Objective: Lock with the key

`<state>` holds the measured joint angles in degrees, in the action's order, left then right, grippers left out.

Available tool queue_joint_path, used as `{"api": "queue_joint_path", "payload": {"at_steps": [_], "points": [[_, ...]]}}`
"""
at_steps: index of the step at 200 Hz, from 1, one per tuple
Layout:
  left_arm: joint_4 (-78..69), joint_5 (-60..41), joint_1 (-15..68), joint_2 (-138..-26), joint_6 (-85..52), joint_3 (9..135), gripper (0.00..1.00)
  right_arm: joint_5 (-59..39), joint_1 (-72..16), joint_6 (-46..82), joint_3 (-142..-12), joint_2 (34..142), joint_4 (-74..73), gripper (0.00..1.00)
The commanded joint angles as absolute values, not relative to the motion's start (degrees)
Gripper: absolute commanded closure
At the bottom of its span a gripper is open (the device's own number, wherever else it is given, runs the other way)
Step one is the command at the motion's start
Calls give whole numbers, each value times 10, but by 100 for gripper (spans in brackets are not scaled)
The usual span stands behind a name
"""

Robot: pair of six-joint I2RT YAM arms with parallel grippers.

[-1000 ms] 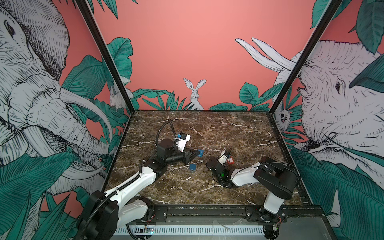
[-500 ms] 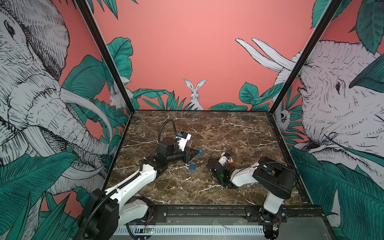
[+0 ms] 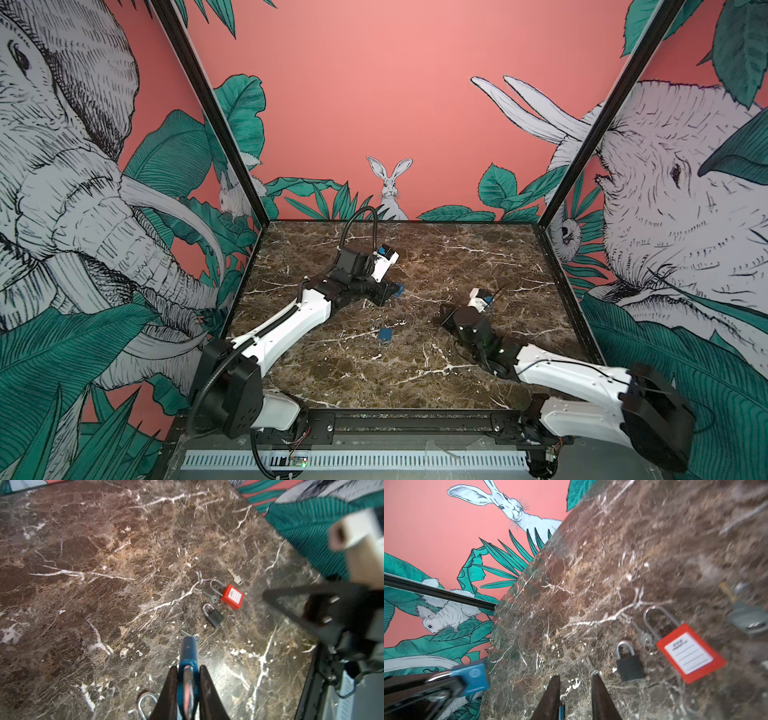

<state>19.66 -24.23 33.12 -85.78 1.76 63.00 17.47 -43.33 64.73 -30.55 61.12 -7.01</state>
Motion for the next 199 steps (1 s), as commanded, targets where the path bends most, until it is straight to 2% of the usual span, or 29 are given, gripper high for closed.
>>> {"api": "queue_joint_path", "payload": {"at_steps": [1,35,81,170,199], "points": [[283,-254,347,-894,124,672,100,49,-393,507,-333,598,29,71],[381,-294,362,-985,211,771,100,1,-388,448,-360,607,54,72],[566,-324,376,-1126,317,916,100,-28,-382,463,-321,614,-5,72],[618,-371,377,-1218,364,957,100,-40,-346,460,-289,586,-13,72],[617,-360,375,-1234,365,970,100,-40,-342,464,-280,581,-19,72]]}}
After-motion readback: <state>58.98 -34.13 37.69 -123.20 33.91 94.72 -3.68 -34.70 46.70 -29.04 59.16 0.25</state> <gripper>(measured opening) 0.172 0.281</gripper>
